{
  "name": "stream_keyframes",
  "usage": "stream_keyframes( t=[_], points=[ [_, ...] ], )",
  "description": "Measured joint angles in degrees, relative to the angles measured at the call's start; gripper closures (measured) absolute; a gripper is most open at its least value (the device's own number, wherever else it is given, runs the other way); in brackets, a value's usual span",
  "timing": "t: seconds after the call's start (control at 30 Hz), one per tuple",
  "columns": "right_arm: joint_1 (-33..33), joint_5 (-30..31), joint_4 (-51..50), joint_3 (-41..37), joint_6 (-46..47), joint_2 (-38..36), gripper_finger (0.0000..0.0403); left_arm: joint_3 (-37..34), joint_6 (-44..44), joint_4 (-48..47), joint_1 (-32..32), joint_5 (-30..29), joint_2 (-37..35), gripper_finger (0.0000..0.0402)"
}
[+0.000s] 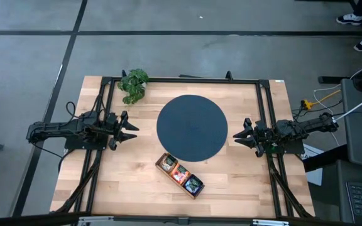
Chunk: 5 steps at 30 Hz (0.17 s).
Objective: Pick & Place Tea
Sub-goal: Return to Home Position
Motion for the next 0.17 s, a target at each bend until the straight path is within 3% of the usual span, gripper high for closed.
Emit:
stream_keyframes(
  t=[0.17],
  points=[
    [0.0, 0.0, 0.0, 0.0, 0.0, 0.0, 0.0301, 0.0, 0.0, 0.0, 0.0, 0.0, 0.0, 0.0245]
  ],
)
